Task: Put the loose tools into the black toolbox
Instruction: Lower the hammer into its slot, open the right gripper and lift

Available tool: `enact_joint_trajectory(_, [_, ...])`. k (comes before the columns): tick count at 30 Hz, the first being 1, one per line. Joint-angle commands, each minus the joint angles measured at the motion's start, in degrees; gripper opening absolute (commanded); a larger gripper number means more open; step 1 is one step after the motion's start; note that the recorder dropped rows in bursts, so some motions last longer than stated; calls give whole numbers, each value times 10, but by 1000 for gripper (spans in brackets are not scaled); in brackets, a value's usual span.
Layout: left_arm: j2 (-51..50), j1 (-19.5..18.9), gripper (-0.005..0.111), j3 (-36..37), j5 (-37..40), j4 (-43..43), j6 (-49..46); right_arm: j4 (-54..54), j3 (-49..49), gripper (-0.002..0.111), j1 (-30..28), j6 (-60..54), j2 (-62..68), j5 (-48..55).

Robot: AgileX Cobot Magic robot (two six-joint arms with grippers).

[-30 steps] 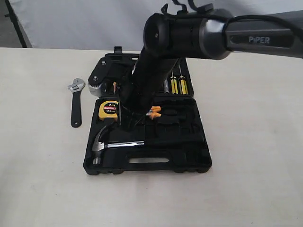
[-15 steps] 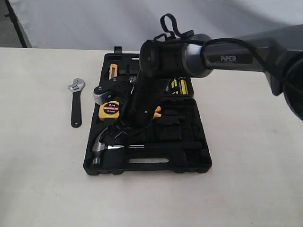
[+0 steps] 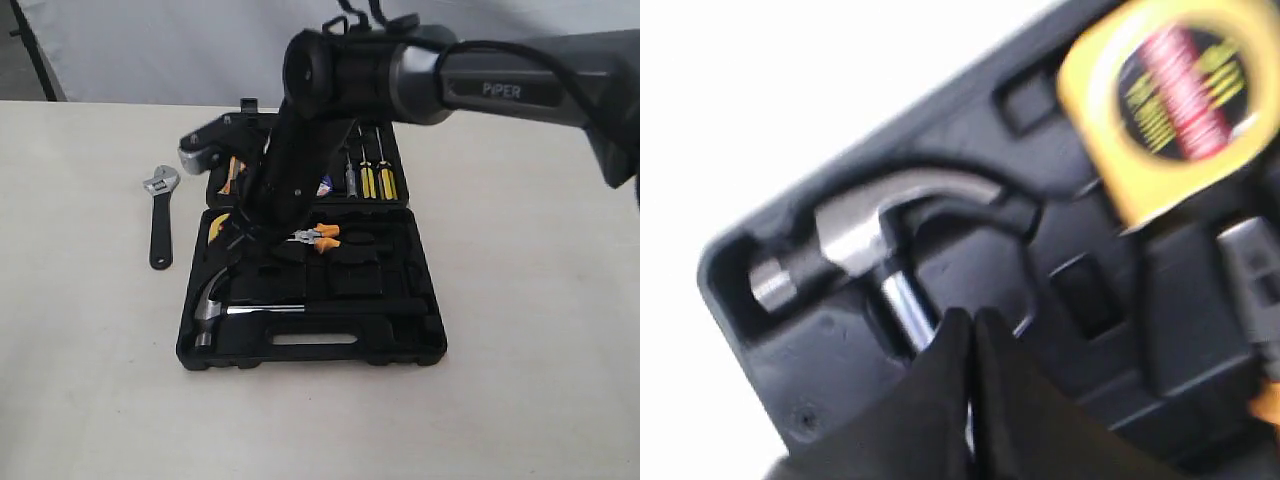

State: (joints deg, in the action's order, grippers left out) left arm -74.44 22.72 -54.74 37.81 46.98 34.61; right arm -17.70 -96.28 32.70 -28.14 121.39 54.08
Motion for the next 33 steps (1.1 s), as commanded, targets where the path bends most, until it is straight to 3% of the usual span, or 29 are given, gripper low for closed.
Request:
enact_joint_trajectory(1, [5,-2,1,5,-10,-8,6,10,-32,0,1,88,-12,0])
enact_joint_trajectory(8, [5,-2,1,5,-10,-8,6,37,-96,0,34,176,10,-9])
enact_joint_trajectory(13, [5,-2,1,5,-10,-8,6,149,-125,0,42,241,48,62])
enact_joint_trajectory(17, [5,-2,1,5,-10,-8,6,180,-125,0,20,261,72,124])
enact_joint_trajectory(23, [5,-2,1,5,-10,-8,6,183,-93,0,-16,294,90,110])
enact_joint_trajectory(33, [5,-2,1,5,-10,-8,6,149,-16,0,-17,281,90,52])
